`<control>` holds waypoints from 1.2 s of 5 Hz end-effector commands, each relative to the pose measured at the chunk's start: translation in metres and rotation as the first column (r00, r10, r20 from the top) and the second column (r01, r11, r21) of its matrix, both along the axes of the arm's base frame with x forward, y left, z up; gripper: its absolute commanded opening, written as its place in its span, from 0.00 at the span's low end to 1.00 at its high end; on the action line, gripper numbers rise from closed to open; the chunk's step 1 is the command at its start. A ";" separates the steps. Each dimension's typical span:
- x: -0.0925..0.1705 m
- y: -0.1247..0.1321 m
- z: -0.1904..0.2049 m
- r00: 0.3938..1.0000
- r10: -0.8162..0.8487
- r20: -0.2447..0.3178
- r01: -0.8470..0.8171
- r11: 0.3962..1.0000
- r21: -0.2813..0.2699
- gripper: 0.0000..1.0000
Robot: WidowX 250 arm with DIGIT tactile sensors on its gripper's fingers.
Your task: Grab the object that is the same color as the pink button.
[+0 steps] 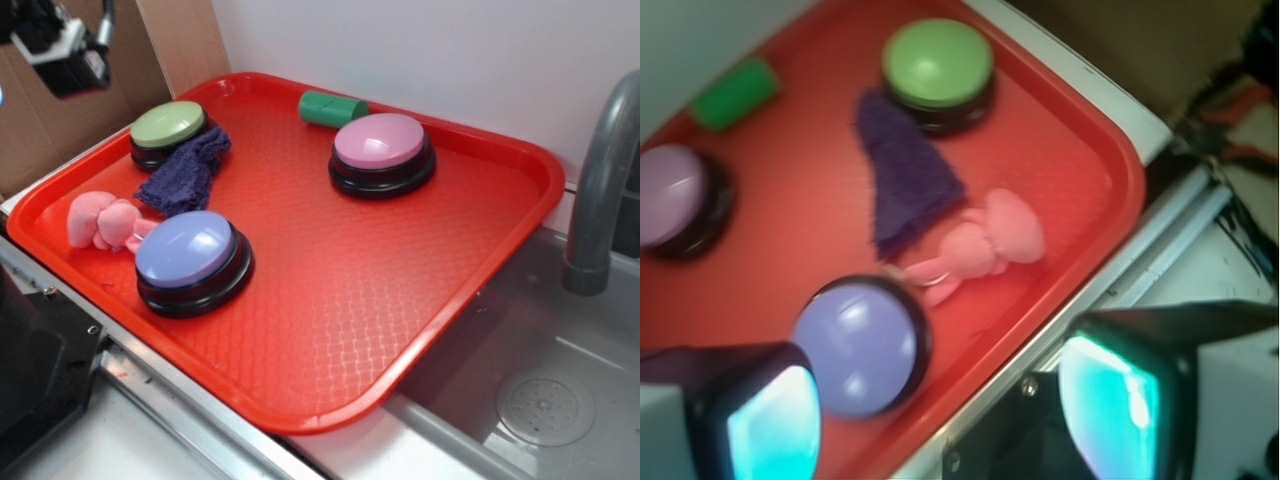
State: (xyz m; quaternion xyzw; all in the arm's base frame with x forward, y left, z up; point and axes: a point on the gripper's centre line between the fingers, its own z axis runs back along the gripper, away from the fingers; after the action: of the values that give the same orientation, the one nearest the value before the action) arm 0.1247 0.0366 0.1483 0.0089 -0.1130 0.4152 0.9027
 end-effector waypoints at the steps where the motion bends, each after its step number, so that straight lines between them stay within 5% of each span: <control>1: -0.001 0.043 -0.073 0.918 0.394 -0.043 -0.394 0.919 0.003 1.00; 2: 0.004 0.055 -0.101 0.886 0.462 -0.033 -0.459 0.886 0.072 1.00; 5: 0.016 0.060 -0.123 0.896 0.443 0.013 -0.444 0.896 0.027 1.00; 6: 0.019 0.058 -0.124 0.910 0.413 0.007 -0.414 0.910 0.027 0.00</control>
State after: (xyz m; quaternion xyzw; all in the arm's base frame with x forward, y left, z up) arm 0.1472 0.0940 0.0217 0.0494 -0.1064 0.5984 0.7926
